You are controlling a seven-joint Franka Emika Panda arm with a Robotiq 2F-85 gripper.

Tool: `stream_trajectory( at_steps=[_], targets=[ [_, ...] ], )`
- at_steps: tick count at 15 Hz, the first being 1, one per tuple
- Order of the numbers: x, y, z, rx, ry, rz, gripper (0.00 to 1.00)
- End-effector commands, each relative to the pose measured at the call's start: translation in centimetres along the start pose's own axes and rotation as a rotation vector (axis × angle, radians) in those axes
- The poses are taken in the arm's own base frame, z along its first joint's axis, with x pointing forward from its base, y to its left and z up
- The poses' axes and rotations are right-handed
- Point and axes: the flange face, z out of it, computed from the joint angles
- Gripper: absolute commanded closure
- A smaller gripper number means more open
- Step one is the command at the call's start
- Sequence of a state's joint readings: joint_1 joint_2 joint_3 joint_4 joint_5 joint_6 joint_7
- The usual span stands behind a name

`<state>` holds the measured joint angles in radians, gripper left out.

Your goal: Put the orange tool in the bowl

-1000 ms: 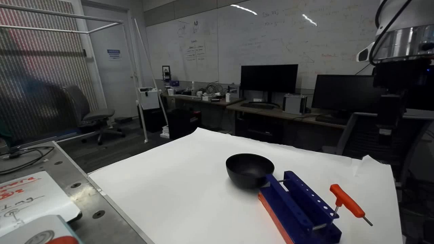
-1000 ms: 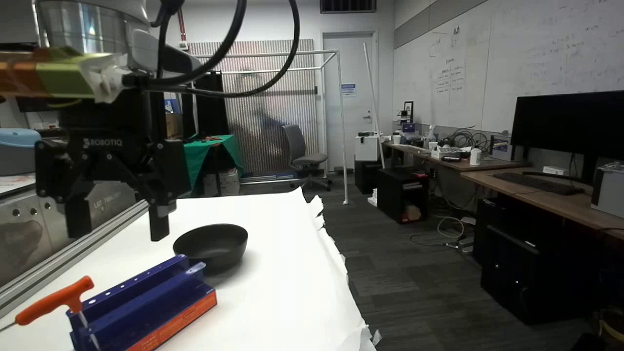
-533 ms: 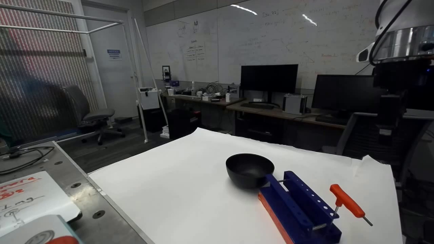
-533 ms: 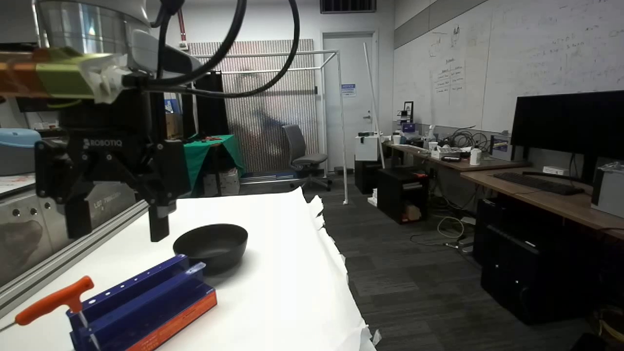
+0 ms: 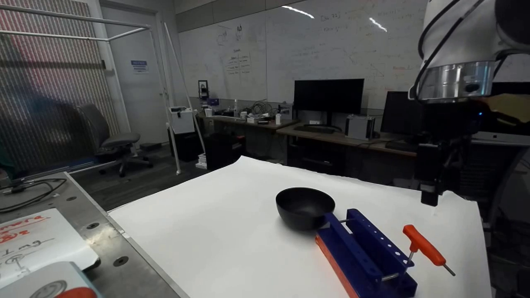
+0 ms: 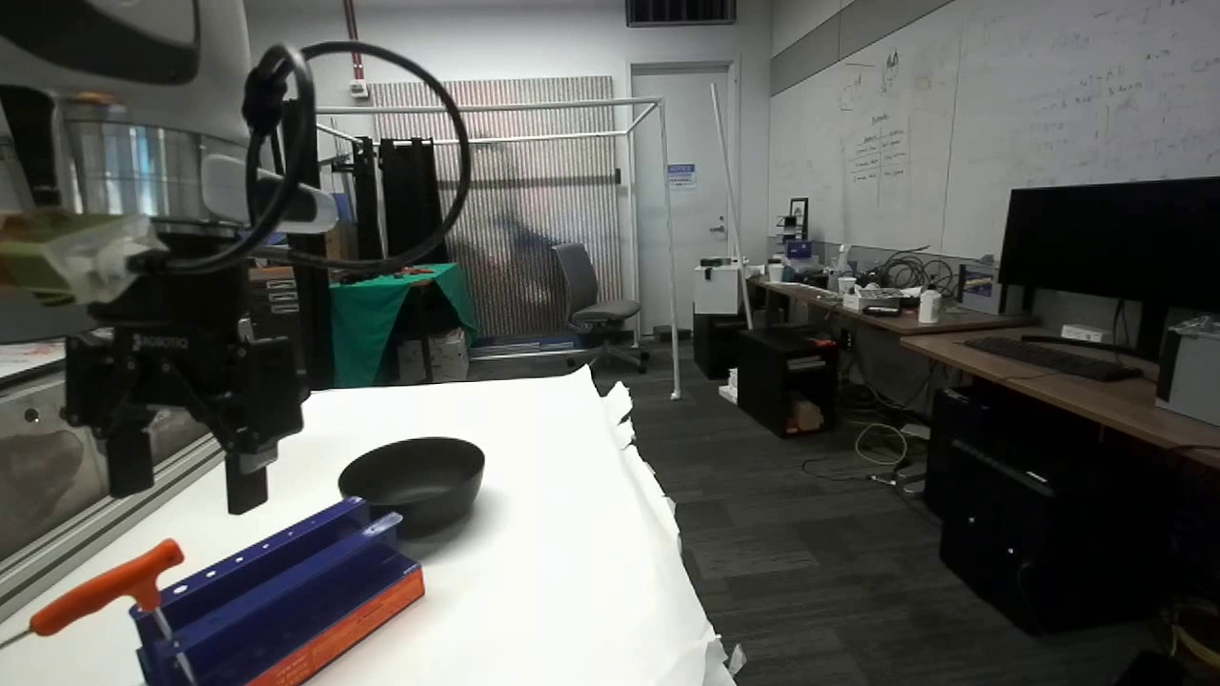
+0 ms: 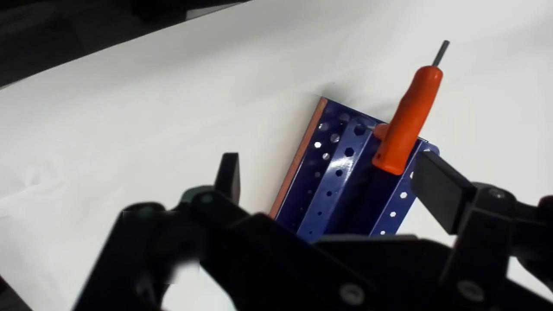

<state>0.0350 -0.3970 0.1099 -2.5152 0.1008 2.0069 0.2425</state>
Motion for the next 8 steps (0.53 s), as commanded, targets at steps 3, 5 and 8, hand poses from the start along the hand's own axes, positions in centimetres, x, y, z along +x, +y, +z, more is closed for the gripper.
stream_trajectory(
  at_steps=[3,5,8],
  targets=[
    [1.5,-5.4,2.0,0.011,-0.008,0.085,0.00],
    [1.1,-6.6,2.9,-0.002,0.000,0.113,0.00],
    [0.3,-8.0,4.3,-0.016,-0.005,0.133,0.25]
  ],
)
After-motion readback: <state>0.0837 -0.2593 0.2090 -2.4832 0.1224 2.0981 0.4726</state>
